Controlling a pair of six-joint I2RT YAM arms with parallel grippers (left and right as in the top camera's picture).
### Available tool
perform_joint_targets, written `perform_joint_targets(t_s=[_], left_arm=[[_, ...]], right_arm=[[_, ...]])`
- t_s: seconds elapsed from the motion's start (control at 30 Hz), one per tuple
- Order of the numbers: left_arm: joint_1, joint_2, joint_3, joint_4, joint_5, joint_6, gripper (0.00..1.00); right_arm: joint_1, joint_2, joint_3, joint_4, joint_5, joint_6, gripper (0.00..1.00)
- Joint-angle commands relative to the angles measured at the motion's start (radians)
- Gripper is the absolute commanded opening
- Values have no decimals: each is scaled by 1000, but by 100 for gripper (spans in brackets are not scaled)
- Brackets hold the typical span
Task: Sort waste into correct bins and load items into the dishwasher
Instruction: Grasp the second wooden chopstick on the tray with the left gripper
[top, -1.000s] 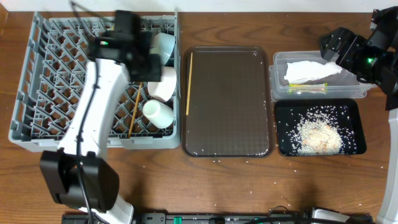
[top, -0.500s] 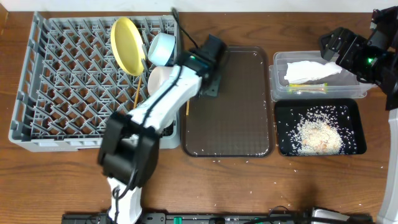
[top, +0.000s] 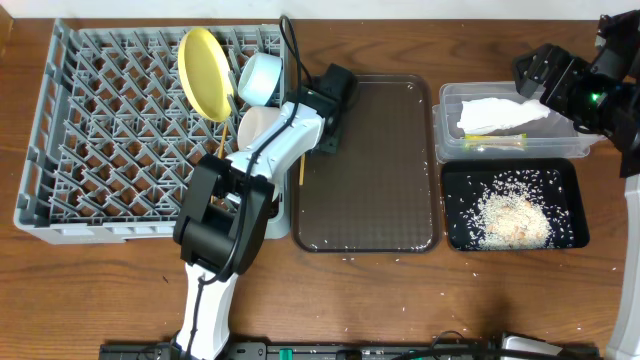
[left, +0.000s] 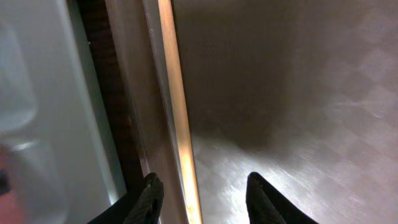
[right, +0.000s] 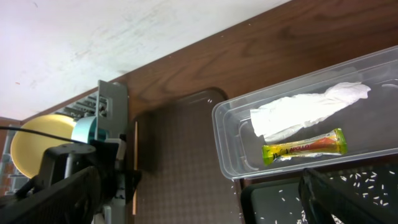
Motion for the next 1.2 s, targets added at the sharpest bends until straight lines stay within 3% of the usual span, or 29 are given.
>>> perform_joint_targets(t_s=[0.0, 0.43, 0.77, 1.0, 1.1, 1.17], left_arm=[[12, 27, 6, 10, -20, 43, 45], [23, 74, 6, 31, 75, 81, 45], [46, 74, 6, -78, 156, 29, 46], [95, 74, 6, -137, 388, 0, 46], [106, 74, 6, -159, 434, -30, 46], [105, 74, 6, -167, 433, -34, 40]], right_arm=[[-9, 1, 10, -2, -4, 6, 99], [-9, 1, 10, -4, -4, 6, 99], [-9, 1, 10, -5, -4, 6, 99], [-9, 1, 10, -5, -4, 6, 99], [-9, 1, 10, -5, -4, 6, 99], [-9, 1, 10, -5, -4, 6, 99]])
